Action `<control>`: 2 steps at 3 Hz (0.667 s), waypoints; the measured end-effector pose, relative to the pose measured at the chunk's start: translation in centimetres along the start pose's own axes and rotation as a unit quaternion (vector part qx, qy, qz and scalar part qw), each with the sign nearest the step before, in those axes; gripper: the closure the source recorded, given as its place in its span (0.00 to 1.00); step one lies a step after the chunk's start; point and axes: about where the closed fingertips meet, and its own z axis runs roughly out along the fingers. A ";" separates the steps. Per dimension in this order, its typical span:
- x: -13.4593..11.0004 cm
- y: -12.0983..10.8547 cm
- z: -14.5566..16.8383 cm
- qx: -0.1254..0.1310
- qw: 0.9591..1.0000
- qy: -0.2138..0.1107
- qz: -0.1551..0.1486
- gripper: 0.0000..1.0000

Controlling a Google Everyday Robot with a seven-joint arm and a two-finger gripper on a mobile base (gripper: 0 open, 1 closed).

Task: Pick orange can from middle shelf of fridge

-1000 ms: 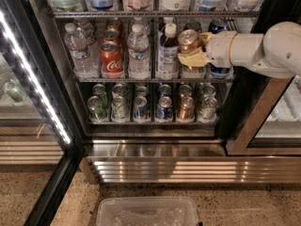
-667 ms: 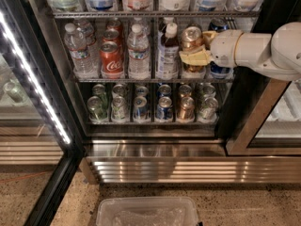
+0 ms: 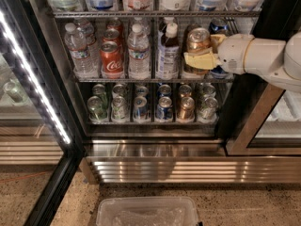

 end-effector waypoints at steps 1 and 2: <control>2.1 0.6 -2.9 0.013 0.999 0.007 0.031 1.00; 2.1 0.7 -2.9 0.013 0.999 0.007 0.032 1.00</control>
Offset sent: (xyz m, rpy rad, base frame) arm -0.0230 -0.0206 -0.0141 0.0389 0.0490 -0.0373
